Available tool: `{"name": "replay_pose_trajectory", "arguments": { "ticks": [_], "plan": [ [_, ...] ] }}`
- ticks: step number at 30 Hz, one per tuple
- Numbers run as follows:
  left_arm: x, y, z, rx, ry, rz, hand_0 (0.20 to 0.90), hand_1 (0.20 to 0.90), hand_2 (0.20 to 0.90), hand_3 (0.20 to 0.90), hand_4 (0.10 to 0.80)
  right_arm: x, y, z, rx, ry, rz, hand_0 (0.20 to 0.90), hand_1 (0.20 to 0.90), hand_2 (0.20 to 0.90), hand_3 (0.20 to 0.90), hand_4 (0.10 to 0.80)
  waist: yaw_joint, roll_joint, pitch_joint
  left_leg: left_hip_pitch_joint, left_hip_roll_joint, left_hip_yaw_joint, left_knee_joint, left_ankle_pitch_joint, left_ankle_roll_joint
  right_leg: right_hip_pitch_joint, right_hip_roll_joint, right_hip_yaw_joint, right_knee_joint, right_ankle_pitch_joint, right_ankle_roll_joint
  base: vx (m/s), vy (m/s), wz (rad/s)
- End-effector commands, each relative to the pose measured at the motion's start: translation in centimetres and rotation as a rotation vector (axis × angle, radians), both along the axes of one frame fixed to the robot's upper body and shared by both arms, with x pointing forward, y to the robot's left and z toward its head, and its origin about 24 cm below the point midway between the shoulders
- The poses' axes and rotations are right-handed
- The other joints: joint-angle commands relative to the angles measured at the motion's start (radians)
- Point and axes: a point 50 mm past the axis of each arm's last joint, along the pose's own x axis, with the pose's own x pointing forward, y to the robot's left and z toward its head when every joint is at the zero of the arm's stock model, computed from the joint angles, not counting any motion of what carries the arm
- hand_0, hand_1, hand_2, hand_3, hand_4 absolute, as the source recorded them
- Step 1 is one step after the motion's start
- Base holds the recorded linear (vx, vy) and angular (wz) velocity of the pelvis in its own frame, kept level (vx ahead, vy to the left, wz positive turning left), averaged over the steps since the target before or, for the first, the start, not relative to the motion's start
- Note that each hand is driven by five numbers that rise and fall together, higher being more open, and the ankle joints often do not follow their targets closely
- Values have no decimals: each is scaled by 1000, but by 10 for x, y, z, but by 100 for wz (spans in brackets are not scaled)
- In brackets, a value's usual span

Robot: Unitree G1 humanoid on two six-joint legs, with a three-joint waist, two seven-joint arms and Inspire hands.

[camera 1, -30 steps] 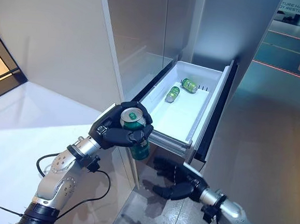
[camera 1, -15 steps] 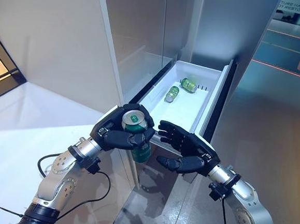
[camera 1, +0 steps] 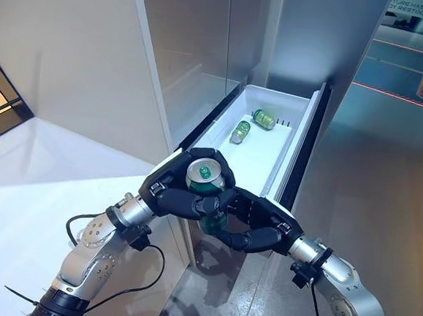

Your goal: Put drinks into fridge and close the fridge

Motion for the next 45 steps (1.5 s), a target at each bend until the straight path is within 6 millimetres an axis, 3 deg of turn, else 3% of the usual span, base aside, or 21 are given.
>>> {"name": "replay_pose_trajectory", "arguments": {
  "ticks": [1, 13, 25, 36, 45],
  "plan": [
    [0, -20, 75, -191, -365, -178, 300, 300, 300, 200, 100, 12, 25, 57, 186, -241, 119, 900, 900, 900, 900, 800, 6, -18, -76, -8, -52, -11, 7, -30, 34, 26, 18, 40, 28, -59, 68, 15, -29, -13],
    [-2, -47, 64, -184, -304, -332, 300, 300, 300, 200, 100, 14, 44, 59, 295, -193, 165, 900, 900, 900, 900, 800, 12, -21, -78, -7, -51, -15, 7, -32, 36, 29, 22, 40, 25, -60, 66, 2, -5, -2],
    [-13, -62, 56, -230, -312, -463, 300, 300, 300, 200, 100, 5, 61, 35, 558, 91, 196, 900, 900, 900, 900, 800, 9, -19, -76, -6, -49, -9, 8, -31, 34, 30, 22, 31, 20, -55, 66, 0, 0, 0],
    [-13, -62, 51, -231, -274, -509, 300, 300, 300, 200, 100, 9, 54, 24, 481, 90, 111, 900, 900, 900, 900, 800, 2, -13, -77, -4, -45, -8, 8, -30, 31, 34, 24, 34, 19, -55, 65, 0, 0, 0],
    [-14, -75, 48, -183, -244, -559, 300, 300, 300, 200, 100, 17, 55, 24, 374, 47, 68, 900, 900, 900, 900, 800, 2, -12, -76, -3, -48, -17, 11, -31, 34, 38, 29, 42, 17, -55, 60, 0, 0, 0]
  ]
}}
